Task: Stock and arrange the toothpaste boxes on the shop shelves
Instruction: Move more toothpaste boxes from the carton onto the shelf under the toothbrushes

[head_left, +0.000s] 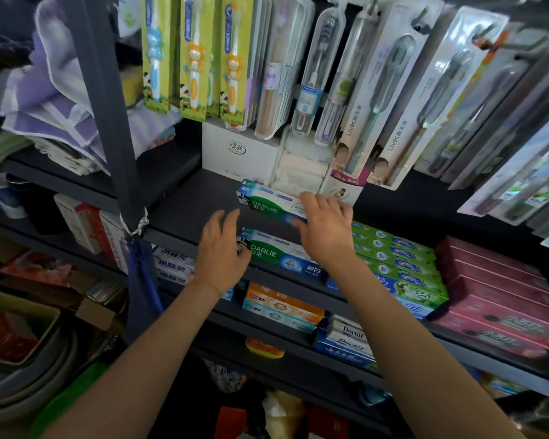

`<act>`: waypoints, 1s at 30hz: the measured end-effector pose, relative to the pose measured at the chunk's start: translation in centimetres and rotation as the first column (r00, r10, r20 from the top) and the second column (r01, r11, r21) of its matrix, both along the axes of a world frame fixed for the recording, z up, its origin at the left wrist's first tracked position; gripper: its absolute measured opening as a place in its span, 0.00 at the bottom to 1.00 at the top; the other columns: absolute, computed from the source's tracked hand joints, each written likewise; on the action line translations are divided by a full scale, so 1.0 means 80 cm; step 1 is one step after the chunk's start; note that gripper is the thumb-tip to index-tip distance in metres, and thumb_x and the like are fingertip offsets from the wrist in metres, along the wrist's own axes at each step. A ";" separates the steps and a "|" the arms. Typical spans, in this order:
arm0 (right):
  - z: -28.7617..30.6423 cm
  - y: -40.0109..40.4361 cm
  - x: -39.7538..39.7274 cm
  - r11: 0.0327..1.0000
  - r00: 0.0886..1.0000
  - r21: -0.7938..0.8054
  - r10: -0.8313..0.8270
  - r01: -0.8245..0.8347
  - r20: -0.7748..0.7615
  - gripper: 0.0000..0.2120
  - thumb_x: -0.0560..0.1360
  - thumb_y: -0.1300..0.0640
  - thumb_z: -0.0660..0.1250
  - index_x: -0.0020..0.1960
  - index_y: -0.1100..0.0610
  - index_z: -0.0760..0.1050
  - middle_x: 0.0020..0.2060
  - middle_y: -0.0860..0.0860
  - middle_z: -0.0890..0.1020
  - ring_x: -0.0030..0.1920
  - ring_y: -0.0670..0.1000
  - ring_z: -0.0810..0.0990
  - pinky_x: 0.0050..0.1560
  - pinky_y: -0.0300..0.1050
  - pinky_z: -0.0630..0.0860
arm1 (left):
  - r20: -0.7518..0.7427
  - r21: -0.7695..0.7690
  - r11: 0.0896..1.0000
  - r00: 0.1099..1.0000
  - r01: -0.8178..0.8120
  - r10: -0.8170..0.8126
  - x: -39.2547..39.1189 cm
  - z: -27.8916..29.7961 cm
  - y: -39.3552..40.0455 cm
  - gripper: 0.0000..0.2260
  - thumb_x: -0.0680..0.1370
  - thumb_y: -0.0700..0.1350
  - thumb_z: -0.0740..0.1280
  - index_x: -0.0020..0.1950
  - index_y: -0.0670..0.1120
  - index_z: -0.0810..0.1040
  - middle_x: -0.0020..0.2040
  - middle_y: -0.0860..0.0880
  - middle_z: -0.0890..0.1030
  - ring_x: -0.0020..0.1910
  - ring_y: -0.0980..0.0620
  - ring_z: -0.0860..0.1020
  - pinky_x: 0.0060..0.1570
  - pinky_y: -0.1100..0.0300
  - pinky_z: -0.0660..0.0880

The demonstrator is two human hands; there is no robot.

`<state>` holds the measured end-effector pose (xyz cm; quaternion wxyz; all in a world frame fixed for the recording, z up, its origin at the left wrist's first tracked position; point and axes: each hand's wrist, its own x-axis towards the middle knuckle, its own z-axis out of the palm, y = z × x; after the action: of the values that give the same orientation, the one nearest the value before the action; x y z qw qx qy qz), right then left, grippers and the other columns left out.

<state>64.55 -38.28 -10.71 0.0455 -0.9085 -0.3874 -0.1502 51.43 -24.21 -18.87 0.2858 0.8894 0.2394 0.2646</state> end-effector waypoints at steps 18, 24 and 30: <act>-0.056 0.011 0.004 0.920 0.943 -0.372 -0.004 -0.127 -0.333 0.38 0.79 0.38 0.59 0.80 0.55 0.48 0.74 0.57 0.62 0.72 0.59 0.63 0.71 0.57 0.61 | -0.317 0.251 0.952 0.945 0.172 -0.087 0.044 -0.046 -0.005 0.32 0.81 0.60 0.59 0.81 0.53 0.50 0.82 0.46 0.46 0.78 0.38 0.52 0.75 0.42 0.54; -0.112 0.005 -0.003 0.967 0.998 -0.252 0.032 -0.044 -0.052 0.35 0.80 0.39 0.55 0.80 0.56 0.50 0.75 0.59 0.62 0.75 0.60 0.60 0.75 0.59 0.55 | -0.051 0.100 0.982 0.987 0.160 -0.155 0.045 -0.068 -0.007 0.29 0.78 0.51 0.69 0.78 0.48 0.64 0.79 0.45 0.57 0.74 0.36 0.59 0.71 0.38 0.64; -0.125 -0.005 -0.008 0.992 0.997 -0.110 0.070 -0.067 0.026 0.32 0.79 0.41 0.61 0.77 0.57 0.62 0.76 0.59 0.63 0.77 0.60 0.61 0.74 0.61 0.58 | 0.033 0.080 0.987 0.989 0.139 -0.142 0.043 -0.072 -0.009 0.29 0.75 0.48 0.70 0.75 0.49 0.67 0.78 0.43 0.59 0.74 0.36 0.61 0.73 0.36 0.58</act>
<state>63.93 -38.69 -20.73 -0.0048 -0.8934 -0.4266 -0.1408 54.86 -24.93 -24.64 0.2736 0.9092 0.1598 0.2702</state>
